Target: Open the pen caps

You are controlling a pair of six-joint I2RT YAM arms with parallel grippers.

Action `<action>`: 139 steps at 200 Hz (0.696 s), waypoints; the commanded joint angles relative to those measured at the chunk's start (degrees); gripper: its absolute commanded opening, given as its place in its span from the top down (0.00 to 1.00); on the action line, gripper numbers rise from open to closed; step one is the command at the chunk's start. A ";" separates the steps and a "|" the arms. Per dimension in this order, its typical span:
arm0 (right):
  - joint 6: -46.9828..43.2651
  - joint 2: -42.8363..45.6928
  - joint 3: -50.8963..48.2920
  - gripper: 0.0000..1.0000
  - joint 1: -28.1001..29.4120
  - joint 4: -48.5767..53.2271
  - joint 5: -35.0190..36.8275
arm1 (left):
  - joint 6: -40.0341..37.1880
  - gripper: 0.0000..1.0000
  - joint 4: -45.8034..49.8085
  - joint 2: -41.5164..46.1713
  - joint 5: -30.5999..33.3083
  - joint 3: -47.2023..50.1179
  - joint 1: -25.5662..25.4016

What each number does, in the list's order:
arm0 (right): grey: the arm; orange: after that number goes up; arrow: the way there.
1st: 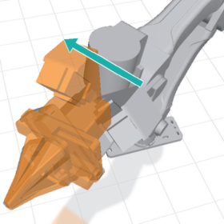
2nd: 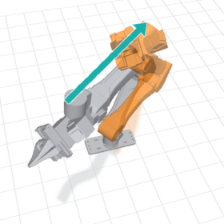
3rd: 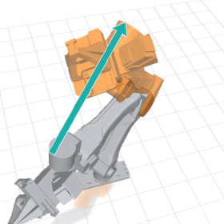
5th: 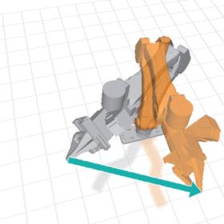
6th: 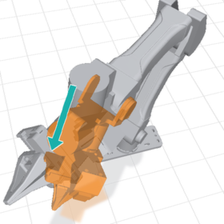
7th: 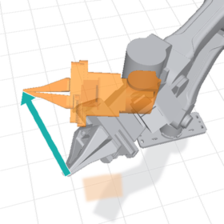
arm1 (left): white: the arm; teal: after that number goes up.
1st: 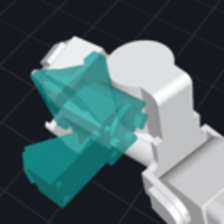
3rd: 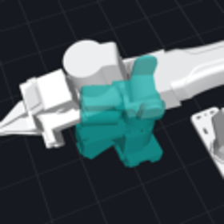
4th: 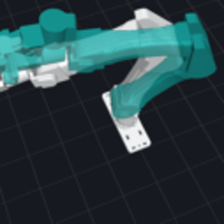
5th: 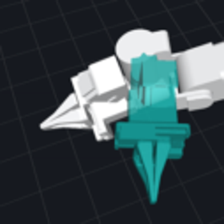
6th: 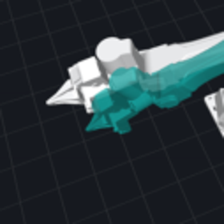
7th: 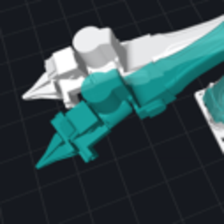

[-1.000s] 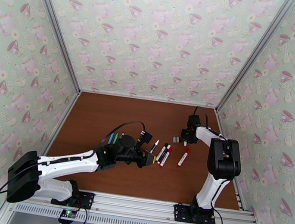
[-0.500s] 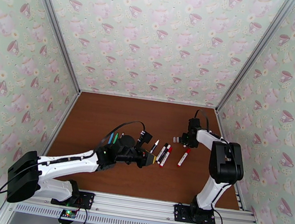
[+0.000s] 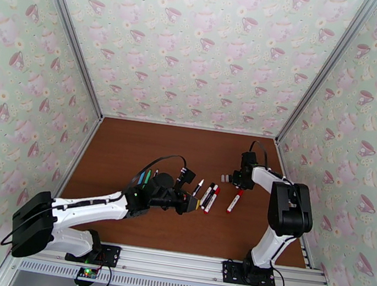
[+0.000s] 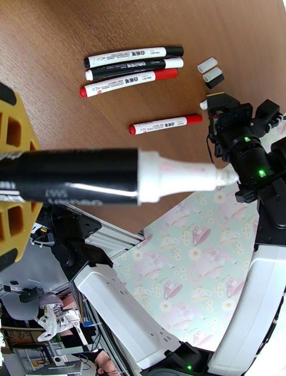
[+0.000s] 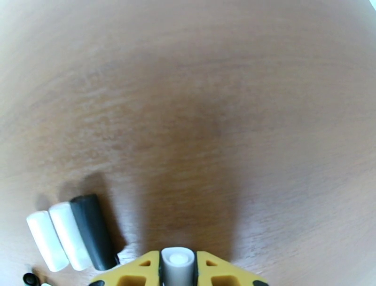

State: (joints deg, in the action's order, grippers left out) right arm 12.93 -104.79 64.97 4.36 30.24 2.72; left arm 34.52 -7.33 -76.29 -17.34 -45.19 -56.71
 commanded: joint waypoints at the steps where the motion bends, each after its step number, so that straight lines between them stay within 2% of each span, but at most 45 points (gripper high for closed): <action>1: -1.41 -1.94 3.44 0.78 -0.33 -0.21 -1.80 | 0.03 0.95 -0.42 -0.26 -1.13 -0.20 0.24; 77: -2.43 -3.08 4.20 0.73 -0.25 -0.62 -5.33 | -0.33 0.95 0.38 -0.89 -1.28 -1.25 0.35; 139: -1.30 -0.80 3.55 0.67 -0.23 -0.15 -2.92 | 0.28 0.95 -0.36 -0.43 -1.08 -0.35 0.29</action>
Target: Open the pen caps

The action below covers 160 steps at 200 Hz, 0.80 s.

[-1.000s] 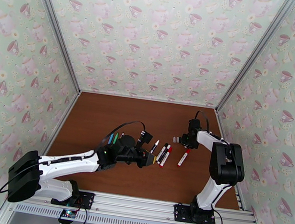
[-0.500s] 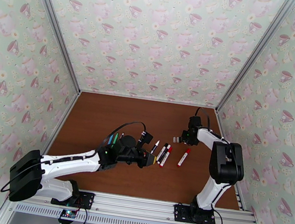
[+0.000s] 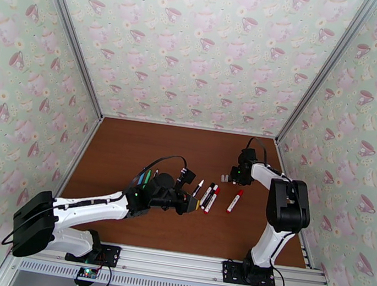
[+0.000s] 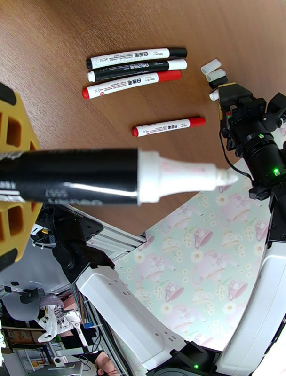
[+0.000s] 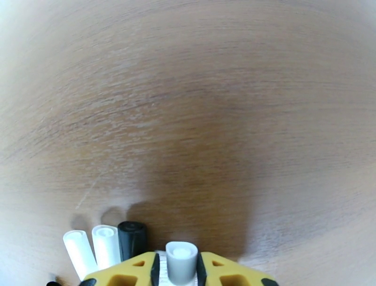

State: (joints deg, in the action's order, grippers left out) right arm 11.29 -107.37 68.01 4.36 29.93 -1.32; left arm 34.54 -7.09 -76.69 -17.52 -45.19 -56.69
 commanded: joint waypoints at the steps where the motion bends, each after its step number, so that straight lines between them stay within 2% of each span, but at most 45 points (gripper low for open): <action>1: 0.33 1.88 0.49 0.67 -0.23 0.14 1.13 | 0.26 0.95 -0.58 0.00 -0.88 -0.34 0.26; 48: 2.62 7.74 -2.77 0.62 -0.23 -1.34 0.00 | 0.17 0.95 3.45 0.48 2.69 -1.17 0.28; 77: 4.75 12.98 -6.22 0.59 0.28 -3.46 -3.63 | 0.40 0.95 8.79 1.15 10.13 -2.18 0.51; 94: 6.54 16.90 -8.89 0.57 0.90 -4.89 -5.26 | 0.94 0.95 10.68 1.60 12.33 -1.95 1.22; 120: 9.06 22.75 -13.10 0.53 2.87 -6.47 -7.45 | 0.53 0.93 14.69 2.18 15.01 -2.07 2.25; 160: 12.81 30.67 -19.86 0.50 6.63 -7.67 -6.58 | 0.36 0.91 20.51 2.58 19.88 -1.77 4.06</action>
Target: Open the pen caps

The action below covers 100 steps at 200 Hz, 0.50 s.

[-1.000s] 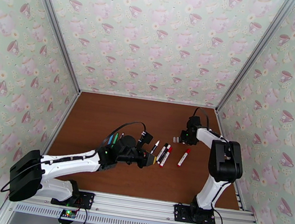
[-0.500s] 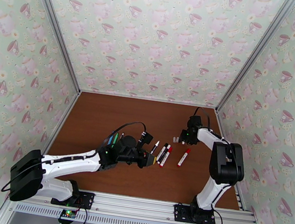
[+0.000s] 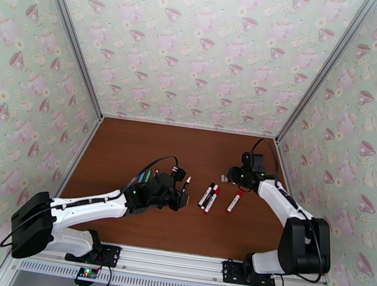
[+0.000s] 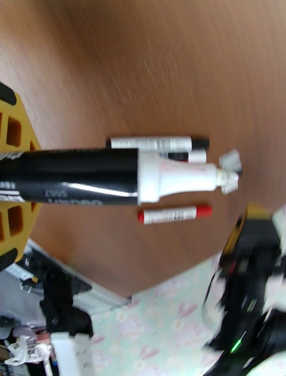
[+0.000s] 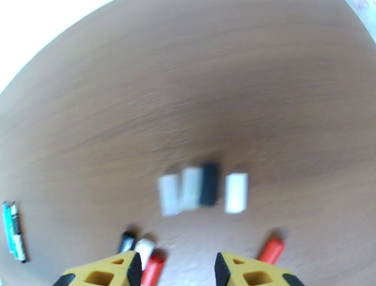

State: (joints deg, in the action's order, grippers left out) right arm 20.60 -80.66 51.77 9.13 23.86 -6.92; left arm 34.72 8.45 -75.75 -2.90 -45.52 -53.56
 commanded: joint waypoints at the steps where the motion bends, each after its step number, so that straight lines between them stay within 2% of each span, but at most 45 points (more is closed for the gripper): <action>1: 3.49 4.08 -3.83 0.50 1.95 -1.65 -0.95 | 0.22 0.91 5.07 1.64 5.35 -1.47 1.01; 57: 5.39 10.89 -11.34 0.50 3.79 -1.89 -1.41 | -0.12 0.87 10.11 -2.20 10.38 -3.84 3.32; 84: 4.63 12.57 -13.48 0.49 4.10 -2.75 -7.25 | -0.66 0.87 11.81 -5.13 12.10 -5.46 4.96; 100: 4.61 14.21 -14.44 0.44 4.69 -3.52 -11.71 | -0.79 0.87 11.78 -6.76 12.29 -5.81 5.82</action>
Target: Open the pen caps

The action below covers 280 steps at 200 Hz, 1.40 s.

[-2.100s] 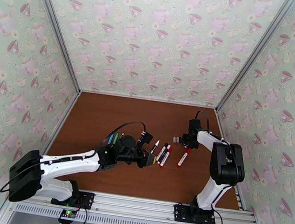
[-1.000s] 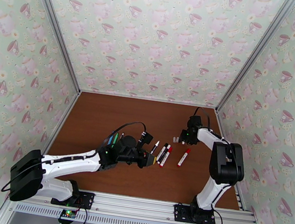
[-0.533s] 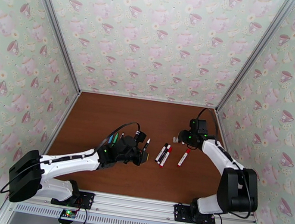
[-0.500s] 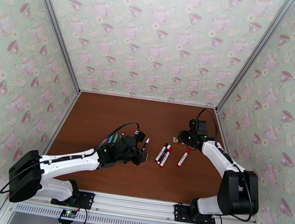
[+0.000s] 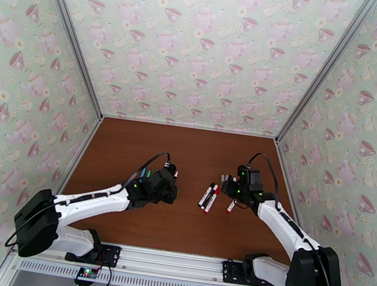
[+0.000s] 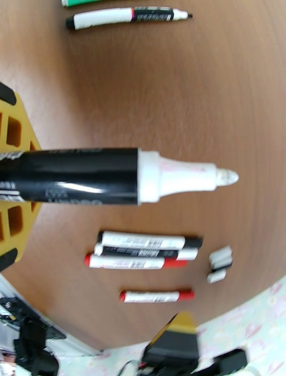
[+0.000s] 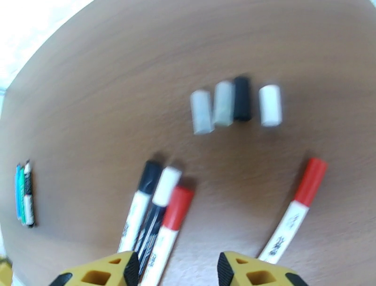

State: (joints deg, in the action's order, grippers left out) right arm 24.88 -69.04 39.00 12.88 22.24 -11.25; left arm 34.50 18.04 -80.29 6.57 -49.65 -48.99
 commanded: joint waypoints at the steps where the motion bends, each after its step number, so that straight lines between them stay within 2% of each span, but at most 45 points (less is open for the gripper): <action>1: 0.33 2.68 -1.75 0.43 1.01 -1.97 -7.60 | -0.58 0.87 2.13 -2.31 2.88 -1.77 1.30; 28: 1.15 6.42 -2.61 0.30 5.52 -2.71 -8.23 | -0.22 0.87 1.82 -4.37 2.93 -2.25 2.47; 65: 3.47 11.02 -3.32 0.00 12.80 -6.63 -3.97 | -0.25 0.86 2.86 -7.26 3.55 -3.90 3.03; 121: 2.85 13.75 -1.61 0.00 17.03 -8.99 -4.11 | -2.68 0.84 5.00 -11.62 8.85 -6.58 3.47; 157: 3.46 16.21 -3.80 0.00 20.82 -12.18 -4.37 | -4.84 0.83 5.36 -14.36 11.59 -7.13 3.93; 183: 2.38 16.73 -2.95 0.00 24.58 -10.99 -1.76 | -5.10 0.80 5.39 -15.23 12.48 -7.13 4.92; 247: 2.76 12.25 -0.49 0.00 29.74 -11.64 1.82 | -7.30 0.77 8.71 -19.70 15.72 -12.13 6.49; 280: 2.28 10.42 0.99 0.00 30.52 -11.16 2.81 | -7.74 0.77 9.08 -22.31 15.34 -12.96 7.57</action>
State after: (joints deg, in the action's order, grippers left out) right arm 27.42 -57.91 37.15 42.81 11.46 -10.59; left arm 27.99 25.39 -100.09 20.47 -61.41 -42.24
